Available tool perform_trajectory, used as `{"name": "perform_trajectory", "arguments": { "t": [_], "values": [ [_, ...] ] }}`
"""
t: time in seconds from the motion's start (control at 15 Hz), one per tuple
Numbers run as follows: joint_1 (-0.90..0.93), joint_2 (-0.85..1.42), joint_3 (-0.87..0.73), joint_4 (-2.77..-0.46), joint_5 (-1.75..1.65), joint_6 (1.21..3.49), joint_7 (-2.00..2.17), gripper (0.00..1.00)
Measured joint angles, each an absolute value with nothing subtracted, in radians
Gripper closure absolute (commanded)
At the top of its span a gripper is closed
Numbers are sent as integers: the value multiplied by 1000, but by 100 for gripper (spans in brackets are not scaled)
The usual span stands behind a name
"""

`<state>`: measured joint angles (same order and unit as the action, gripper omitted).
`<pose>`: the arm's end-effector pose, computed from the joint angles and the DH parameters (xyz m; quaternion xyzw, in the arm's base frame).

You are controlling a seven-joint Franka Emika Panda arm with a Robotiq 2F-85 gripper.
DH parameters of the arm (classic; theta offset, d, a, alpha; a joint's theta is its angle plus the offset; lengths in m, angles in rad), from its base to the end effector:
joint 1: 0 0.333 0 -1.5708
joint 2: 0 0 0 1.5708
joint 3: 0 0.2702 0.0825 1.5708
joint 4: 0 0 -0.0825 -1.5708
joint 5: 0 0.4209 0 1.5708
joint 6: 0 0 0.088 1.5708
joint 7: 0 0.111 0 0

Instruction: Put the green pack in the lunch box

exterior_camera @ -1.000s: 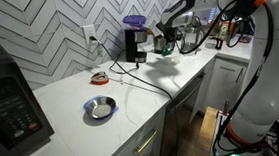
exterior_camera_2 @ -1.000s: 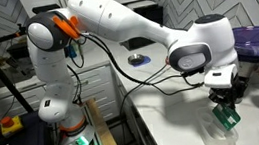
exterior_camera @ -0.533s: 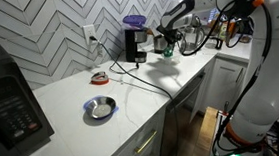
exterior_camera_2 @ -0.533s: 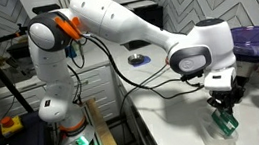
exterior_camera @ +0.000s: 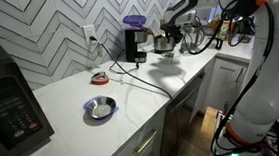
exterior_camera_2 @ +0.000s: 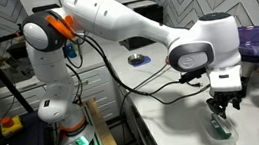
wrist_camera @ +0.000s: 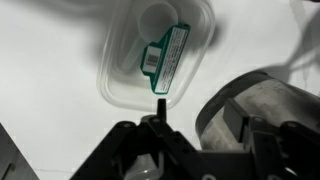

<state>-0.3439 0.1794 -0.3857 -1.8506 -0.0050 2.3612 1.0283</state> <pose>0.4988 -0.4348 0.4036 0.6358 -0.7518 0.1744 0.0088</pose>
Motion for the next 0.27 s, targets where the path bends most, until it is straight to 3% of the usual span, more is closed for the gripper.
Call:
{"name": "perform_trajectory", "arguments": {
  "t": [0.13,0.2,0.27],
  "values": [
    [-369,153,-390,-1833,43,2361,929,0],
    [-383,139,-390,-1825,86,2361,857,10],
    [-393,125,-389,-1820,130,2361,781,1]
  ]
}}
